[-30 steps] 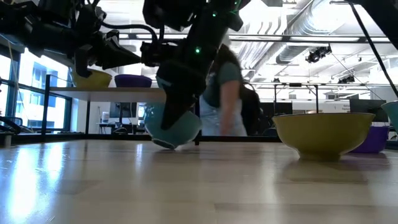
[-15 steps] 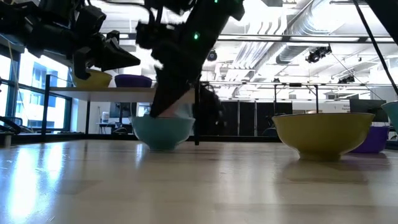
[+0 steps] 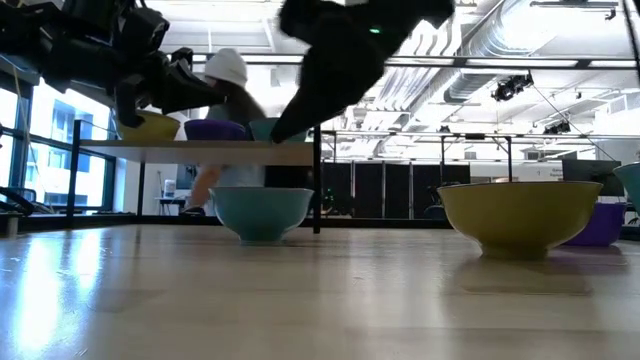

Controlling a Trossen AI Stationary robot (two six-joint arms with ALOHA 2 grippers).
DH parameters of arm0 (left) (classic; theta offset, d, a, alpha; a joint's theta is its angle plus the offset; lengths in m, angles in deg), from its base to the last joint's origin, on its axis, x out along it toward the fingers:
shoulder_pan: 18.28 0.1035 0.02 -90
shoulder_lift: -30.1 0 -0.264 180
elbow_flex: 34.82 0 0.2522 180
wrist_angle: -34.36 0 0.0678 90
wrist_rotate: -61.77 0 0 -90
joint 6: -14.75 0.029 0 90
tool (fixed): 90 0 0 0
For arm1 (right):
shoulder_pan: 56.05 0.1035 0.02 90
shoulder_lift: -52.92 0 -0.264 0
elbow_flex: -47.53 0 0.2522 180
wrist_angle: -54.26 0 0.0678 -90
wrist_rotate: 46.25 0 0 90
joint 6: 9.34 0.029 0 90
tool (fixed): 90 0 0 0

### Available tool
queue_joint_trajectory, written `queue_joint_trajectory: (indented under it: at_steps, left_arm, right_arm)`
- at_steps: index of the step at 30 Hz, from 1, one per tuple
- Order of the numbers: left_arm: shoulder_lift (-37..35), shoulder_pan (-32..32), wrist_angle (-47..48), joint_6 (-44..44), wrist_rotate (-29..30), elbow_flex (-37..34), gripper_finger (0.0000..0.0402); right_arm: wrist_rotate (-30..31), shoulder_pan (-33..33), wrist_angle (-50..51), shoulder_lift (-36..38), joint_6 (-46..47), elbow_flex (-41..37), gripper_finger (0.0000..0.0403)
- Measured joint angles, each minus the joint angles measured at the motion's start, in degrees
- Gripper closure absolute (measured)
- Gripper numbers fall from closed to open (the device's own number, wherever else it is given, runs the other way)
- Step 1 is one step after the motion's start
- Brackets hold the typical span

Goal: Pick & Place Mini bowls
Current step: Stack the top blue and white patterned bowl on the blue and white patterned bowl on the shelf

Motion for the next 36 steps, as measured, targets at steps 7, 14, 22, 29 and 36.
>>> queue_joint_trajectory:
  at_steps: [7,14,22,29,36]
  left_arm:
    - [-0.01,0.0,1.24,-0.59,-1.81,0.02,0.0401]
    - [0.0,-0.02,3.43,-3.19,-4.7,0.04,0.0401]
    - [1.37,-0.04,12.54,-3.58,-3.26,5.38,0.0401]
    - [8.09,-2.88,21.03,-1.89,1.32,12.97,0.0401]
    - [16.97,-8.87,32.83,-2.22,8.27,22.43,0.0401]
  right_arm:
    - [-2.22,-0.82,-31.86,14.97,1.69,-27.97,0.0394]
    - [2.43,-0.93,-52.72,26.24,2.55,-47.72,0.0394]
    - [-3.19,-5.43,-66.1,34.14,2.56,-59.97,0.0402]
    - [-5.09,-10.57,-71.24,34.75,4.1,-65.49,0.0402]
    - [-5.93,-12.07,-72.25,34.73,5.41,-66.4,0.0402]
